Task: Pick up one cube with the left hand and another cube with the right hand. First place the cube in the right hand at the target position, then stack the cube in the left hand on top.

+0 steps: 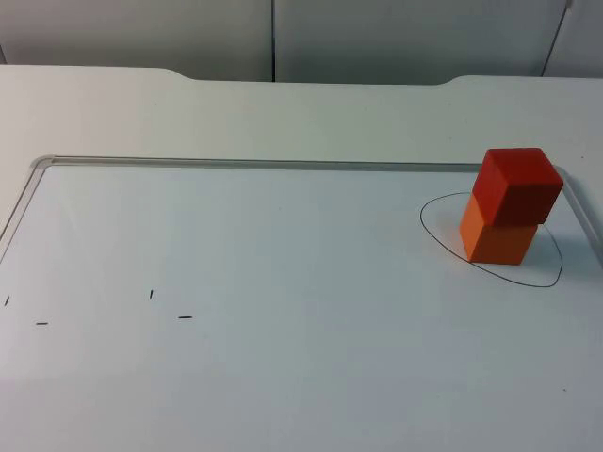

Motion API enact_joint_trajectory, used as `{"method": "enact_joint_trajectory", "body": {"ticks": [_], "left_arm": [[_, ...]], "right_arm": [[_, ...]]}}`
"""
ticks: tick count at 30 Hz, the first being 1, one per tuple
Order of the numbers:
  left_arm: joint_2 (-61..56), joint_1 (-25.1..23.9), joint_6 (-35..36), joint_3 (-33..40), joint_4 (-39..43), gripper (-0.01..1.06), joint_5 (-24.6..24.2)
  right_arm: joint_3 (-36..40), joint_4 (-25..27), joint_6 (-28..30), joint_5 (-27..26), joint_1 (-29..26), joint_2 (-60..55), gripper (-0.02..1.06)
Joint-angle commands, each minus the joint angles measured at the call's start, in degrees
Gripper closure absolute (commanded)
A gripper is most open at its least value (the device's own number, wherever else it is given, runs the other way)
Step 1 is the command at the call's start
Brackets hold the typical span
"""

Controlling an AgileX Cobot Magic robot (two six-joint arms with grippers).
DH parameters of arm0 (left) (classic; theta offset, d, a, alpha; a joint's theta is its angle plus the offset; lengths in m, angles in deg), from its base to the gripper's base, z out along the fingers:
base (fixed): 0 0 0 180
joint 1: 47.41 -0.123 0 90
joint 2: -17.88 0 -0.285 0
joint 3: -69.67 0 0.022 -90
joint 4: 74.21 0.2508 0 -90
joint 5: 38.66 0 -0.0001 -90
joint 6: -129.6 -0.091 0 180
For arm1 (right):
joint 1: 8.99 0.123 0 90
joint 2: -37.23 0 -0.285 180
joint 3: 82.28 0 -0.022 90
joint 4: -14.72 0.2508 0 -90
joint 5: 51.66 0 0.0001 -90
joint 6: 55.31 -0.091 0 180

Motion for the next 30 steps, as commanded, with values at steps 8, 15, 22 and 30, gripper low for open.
{"method": "enact_joint_trajectory", "body": {"ticks": [8,15,22,30], "left_arm": [[-0.26,-0.05,0.0,0.12,-0.45,0.0,0.79],[-0.26,-0.05,0.0,0.12,-0.45,0.0,0.79],[-0.26,-0.05,0.0,0.12,-0.45,0.0,0.79],[-0.26,-0.05,0.0,0.12,-0.45,0.0,0.79]], "right_arm": [[0.39,-0.52,-0.88,-0.71,-0.09,0.23,0.0],[0.39,-0.52,-0.88,-0.71,-0.09,0.23,0.0],[0.39,-0.41,-0.88,-0.71,-5.45,0.23,0.0],[0.39,-0.41,-0.88,-0.71,-15.01,0.23,0.0]]}}
